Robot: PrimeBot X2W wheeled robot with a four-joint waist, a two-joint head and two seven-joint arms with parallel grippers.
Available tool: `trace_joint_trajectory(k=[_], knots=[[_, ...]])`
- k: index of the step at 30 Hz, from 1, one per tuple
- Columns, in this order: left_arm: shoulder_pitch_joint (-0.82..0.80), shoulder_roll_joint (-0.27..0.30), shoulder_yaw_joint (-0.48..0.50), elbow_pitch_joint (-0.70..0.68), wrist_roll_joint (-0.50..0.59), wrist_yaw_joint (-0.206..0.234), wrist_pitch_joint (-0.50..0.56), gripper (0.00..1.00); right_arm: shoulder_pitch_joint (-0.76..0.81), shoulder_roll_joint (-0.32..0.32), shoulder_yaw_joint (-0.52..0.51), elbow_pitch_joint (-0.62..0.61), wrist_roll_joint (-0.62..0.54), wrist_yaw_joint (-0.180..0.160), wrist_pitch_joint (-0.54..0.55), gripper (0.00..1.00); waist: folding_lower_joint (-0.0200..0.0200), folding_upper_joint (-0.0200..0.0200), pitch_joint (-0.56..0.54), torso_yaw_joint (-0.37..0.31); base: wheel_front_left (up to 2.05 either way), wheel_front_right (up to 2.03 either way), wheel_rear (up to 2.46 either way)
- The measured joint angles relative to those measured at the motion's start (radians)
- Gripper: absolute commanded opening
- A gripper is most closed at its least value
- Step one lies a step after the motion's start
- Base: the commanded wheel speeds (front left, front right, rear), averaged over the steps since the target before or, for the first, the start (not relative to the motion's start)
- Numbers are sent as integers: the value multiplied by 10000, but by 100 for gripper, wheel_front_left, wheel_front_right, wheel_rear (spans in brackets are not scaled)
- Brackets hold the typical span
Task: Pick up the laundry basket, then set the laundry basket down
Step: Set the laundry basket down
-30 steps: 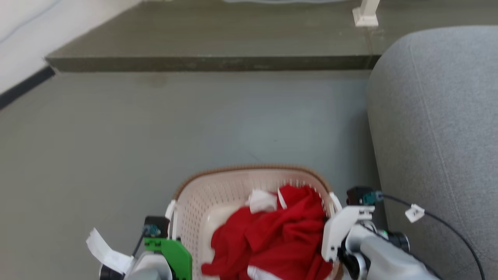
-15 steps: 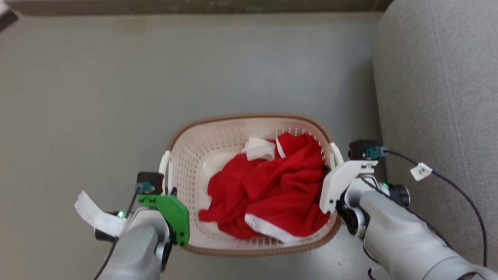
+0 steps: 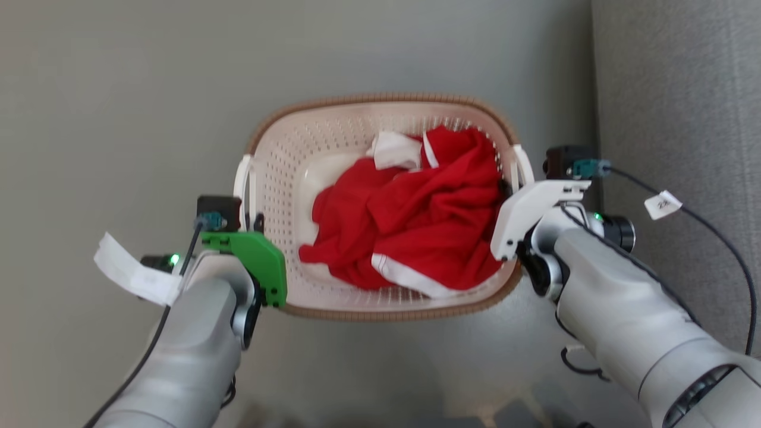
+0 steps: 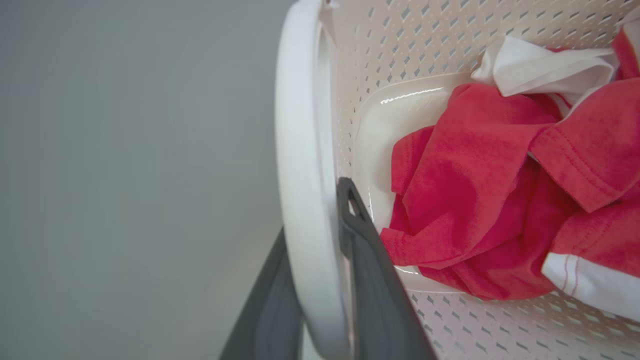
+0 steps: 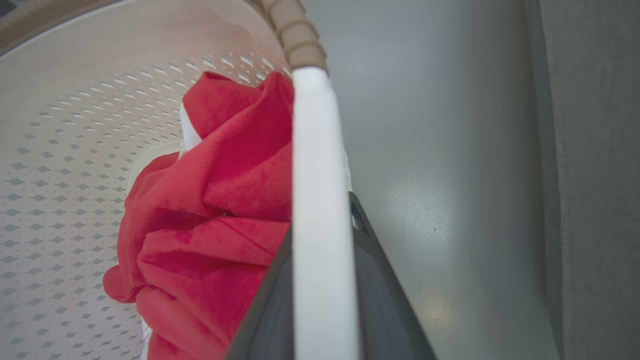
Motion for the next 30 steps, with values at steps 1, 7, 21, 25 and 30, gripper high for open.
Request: trace_joint_trajectory(k=[1,7,21,25,30], knots=[[-110,2,0,-25,15,10,-8,0,-109,-4,-27,44,-2,0,-75,0,0,0,141,2,0,0,0],[-647,8,25,-82,27,58,-92,0,-686,-13,-109,211,-33,2,-236,0,0,0,855,36,0,0,0],[-1282,25,40,-29,40,90,-403,0,-1406,2,-119,533,-123,6,-608,0,0,0,2381,198,0,0,0],[-1399,25,38,-2,40,90,-453,0,-1501,2,-82,533,-121,6,-683,0,-1,0,2549,230,0,0,0],[-1698,29,40,4,40,90,-527,0,-1762,-13,-77,545,-121,6,-748,0,-1,0,2796,223,0,0,0]])
